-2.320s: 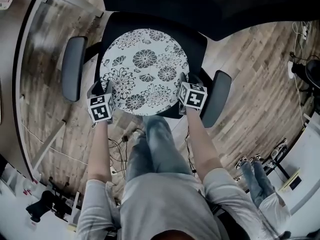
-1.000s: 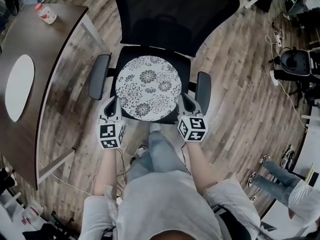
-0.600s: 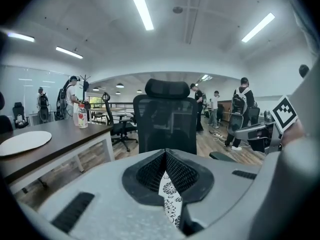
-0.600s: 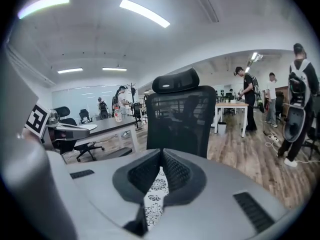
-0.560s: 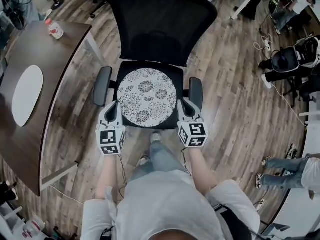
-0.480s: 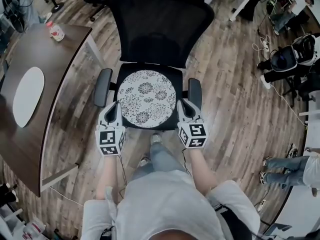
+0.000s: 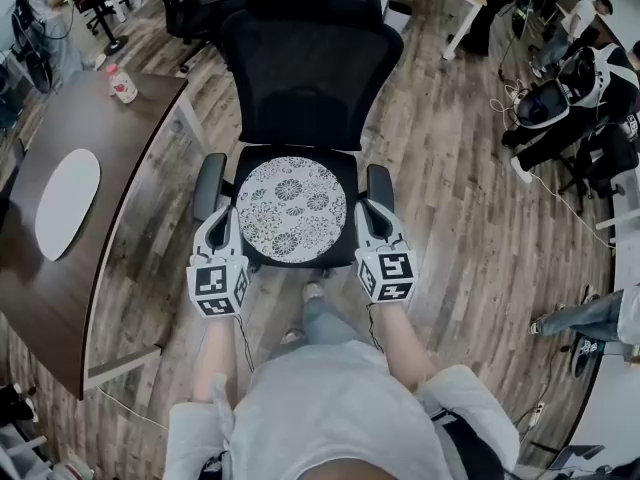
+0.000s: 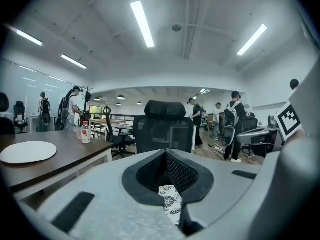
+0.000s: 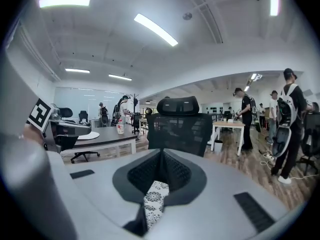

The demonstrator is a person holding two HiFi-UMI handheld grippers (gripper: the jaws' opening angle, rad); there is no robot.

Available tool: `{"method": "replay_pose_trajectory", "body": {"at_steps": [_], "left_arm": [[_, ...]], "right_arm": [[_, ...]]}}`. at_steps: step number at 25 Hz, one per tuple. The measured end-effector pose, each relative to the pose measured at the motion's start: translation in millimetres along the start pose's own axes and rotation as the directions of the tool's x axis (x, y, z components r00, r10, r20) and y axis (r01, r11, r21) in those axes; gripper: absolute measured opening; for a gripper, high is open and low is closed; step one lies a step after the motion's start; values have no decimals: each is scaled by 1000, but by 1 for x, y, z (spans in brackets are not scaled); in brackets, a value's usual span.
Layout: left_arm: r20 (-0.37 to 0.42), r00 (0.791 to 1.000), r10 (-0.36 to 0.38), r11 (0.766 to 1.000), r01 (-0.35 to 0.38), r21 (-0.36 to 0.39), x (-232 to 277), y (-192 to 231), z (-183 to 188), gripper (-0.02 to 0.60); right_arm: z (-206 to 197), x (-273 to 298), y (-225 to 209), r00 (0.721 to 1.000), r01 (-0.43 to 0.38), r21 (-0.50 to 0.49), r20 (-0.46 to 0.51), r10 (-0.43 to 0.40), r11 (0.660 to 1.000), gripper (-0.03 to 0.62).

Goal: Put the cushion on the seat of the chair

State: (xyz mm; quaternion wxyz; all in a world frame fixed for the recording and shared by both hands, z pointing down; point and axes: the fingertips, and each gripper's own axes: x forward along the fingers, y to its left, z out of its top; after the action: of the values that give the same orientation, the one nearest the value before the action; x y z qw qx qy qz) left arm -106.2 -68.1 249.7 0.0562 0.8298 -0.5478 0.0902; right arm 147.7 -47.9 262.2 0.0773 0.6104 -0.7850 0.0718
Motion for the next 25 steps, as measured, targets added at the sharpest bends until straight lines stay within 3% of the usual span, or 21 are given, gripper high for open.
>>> {"method": "replay_pose_trajectory", "body": {"at_steps": [10,25], "left_arm": [[98,995,-4,999,-1,50,-40,-17,50,11],[187,982,-15,1000,13,10,-91,-34,81,11]], "right_arm": [[45,-42,4,995,29,-45,101,-24,999,20],[87,-101,23,976,37,-82,216,-18,996,20]]}}
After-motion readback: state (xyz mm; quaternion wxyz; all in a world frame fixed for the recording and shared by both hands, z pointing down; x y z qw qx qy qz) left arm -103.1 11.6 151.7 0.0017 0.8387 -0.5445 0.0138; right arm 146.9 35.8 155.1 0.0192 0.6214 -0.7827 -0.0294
